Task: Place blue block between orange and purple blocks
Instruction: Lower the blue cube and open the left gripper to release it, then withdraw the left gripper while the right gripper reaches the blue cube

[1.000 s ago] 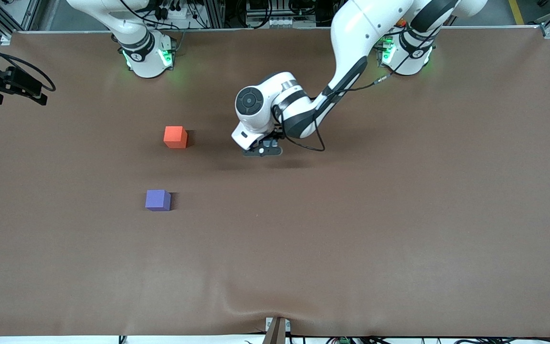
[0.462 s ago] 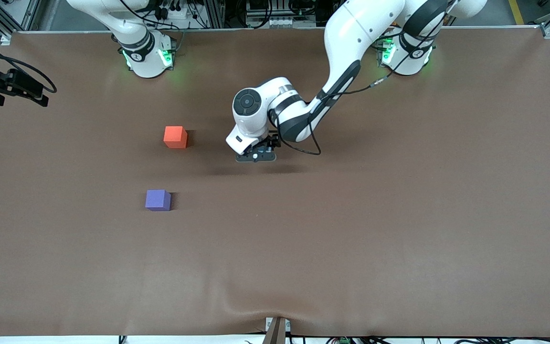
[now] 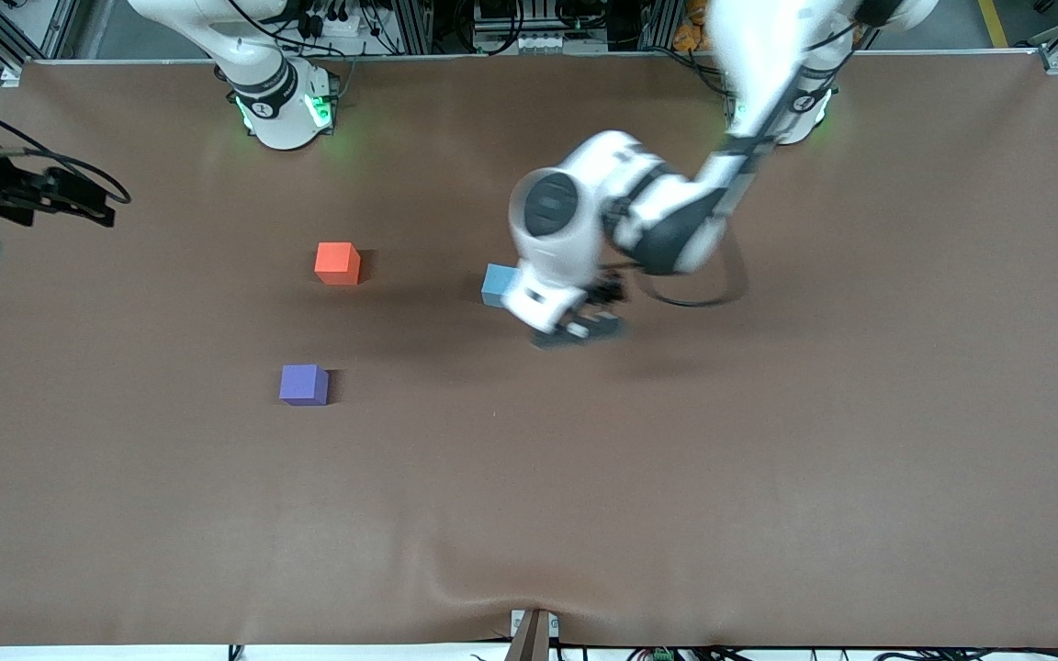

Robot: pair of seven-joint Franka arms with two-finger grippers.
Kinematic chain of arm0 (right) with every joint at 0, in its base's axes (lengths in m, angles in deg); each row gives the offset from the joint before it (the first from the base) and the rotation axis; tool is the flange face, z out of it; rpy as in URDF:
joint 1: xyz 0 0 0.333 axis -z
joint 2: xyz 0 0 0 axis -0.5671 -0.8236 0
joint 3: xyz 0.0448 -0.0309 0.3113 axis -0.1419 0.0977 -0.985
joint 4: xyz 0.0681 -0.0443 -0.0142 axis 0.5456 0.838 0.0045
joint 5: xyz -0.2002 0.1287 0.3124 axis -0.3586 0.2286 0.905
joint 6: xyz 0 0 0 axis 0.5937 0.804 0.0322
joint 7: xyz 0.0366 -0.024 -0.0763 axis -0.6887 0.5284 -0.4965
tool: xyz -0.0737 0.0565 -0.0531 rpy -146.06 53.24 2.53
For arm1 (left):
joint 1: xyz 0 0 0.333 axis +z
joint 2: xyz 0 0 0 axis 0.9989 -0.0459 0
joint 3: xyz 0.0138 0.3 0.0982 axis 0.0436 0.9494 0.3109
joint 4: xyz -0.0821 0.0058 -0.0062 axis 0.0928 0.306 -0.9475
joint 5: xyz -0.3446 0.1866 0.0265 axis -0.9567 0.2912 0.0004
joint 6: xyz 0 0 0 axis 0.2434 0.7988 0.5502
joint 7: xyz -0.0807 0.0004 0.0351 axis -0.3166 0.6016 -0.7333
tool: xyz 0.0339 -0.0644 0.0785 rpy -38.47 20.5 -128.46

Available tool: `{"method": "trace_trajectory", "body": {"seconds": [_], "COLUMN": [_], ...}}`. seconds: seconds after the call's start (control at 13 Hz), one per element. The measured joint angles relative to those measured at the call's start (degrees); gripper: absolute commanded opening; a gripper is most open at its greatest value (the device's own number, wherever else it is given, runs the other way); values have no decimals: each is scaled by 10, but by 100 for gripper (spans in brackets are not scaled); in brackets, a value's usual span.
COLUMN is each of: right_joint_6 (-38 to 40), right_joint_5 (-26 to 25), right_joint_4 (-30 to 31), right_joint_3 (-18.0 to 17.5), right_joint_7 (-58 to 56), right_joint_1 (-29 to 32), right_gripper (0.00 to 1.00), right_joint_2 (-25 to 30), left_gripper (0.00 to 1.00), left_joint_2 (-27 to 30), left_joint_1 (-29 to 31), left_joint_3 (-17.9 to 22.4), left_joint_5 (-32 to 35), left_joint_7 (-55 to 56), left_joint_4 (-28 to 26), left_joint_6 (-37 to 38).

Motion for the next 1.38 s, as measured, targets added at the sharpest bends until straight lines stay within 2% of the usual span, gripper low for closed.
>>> {"method": "trace_trajectory", "body": {"seconds": [0.23, 0.46, 0.62, 0.77, 1.0, 1.08, 1.23, 1.38], "right_joint_6": [-3, -10, -42, -99, -209, -263, -349, -405], "right_joint_5": [2, 6, 58, 122, 140, 140, 140, 140], "right_joint_4": [2, 2, 22, 69, 139, 163, 200, 210], "right_joint_3": [-2, -3, -4, -4, -6, -7, -8, -8], "right_joint_7": [-1, 12, 88, 171, 303, 343, 391, 434], "right_joint_1": [-20, -71, -96, -112, -189, -225, -288, -329], "right_gripper": [100, 100, 100, 100, 100, 100, 100, 100], "right_joint_2": [-59, -92, -101, -106, -111, -112, -127, -157], "left_gripper": [100, 100, 100, 100, 100, 100, 100, 100], "left_joint_2": [25, 29, 46, 100, 212, 236, 256, 261], "left_joint_1": [131, 228, 278, 304, 305, 305, 307, 310], "left_joint_3": [0, -2, -9, -18, -25, -26, -23, -19], "left_joint_5": [0, 0, 0, 0, 0, 0, 0, 0], "left_joint_7": [-134, -255, -310, -329, -346, -378, -453, -536], "left_joint_4": [-8, -16, -36, -110, -288, -323, -346, -329], "left_joint_6": [39, 58, 58, 22, -84, -95, -95, -62]}}
